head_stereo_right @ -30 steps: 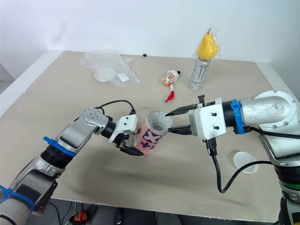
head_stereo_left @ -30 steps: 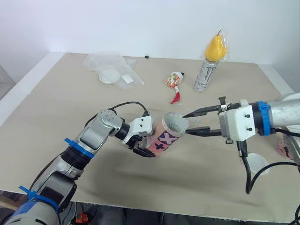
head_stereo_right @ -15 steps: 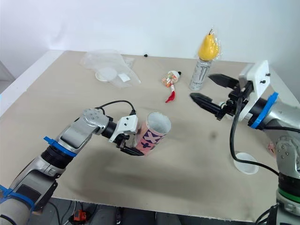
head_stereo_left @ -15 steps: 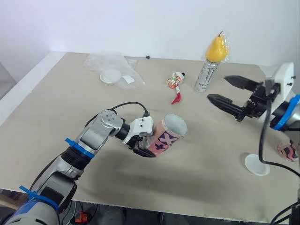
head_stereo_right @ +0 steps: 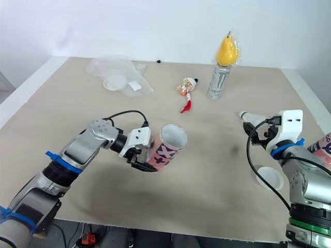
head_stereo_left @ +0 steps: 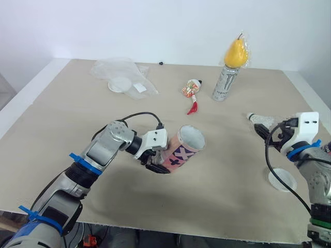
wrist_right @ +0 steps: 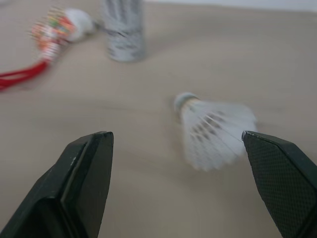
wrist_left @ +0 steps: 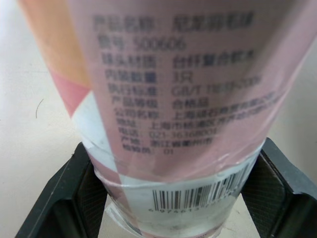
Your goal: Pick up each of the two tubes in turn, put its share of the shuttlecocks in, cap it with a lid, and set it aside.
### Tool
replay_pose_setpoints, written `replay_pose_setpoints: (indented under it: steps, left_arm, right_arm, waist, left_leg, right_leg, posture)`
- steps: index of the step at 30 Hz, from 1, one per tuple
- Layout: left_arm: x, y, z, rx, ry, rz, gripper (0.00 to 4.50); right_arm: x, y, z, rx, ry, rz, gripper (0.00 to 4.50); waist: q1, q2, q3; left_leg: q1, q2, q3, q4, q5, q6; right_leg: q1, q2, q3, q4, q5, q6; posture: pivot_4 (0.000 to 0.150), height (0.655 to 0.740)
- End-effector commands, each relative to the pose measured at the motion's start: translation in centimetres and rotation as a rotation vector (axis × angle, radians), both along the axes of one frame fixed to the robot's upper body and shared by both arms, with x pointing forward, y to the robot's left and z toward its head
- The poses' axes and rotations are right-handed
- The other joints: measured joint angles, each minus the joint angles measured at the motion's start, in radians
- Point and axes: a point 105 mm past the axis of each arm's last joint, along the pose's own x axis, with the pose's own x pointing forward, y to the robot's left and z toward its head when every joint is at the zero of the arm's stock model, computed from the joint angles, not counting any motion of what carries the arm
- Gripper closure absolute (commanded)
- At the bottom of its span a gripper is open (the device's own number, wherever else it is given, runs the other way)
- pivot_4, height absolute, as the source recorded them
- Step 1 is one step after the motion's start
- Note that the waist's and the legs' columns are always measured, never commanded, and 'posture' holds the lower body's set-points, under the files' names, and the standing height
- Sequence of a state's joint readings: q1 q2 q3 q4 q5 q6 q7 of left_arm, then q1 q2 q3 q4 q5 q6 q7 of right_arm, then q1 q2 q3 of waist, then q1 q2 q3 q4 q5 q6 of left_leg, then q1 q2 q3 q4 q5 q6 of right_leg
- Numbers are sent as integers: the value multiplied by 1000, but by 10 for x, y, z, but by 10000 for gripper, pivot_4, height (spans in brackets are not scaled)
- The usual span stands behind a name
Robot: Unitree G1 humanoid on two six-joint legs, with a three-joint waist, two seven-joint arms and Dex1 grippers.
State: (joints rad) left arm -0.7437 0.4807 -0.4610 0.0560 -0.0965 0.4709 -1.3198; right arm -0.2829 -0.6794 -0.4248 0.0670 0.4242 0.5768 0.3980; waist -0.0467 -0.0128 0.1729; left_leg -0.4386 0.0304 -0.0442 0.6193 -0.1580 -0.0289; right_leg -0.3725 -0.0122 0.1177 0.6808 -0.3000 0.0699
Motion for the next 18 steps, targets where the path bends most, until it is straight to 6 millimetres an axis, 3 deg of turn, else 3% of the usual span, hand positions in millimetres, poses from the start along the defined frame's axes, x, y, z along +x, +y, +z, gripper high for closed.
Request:
replay_pose_setpoints:
  steps: [1,18]
  left_arm:
    - [-5,2,-10,27,24,8,10968]
    - [-6,7,-9,29,26,37,10968]
  right_arm:
    - [8,3,11,-4,-39,35,652]
    - [50,2,-3,59,-10,39,652]
  waist:
    - [0,0,0]
    - [-2,0,0]
  left_leg:
    - [0,0,0,0,0,0]
    - [1,0,0,-1,0,0]
  right_leg:
    - [0,0,0,0,0,0]
    - [0,0,0,0,0,-1]
  posture:
    - [1500,7400]
    - [1500,7400]
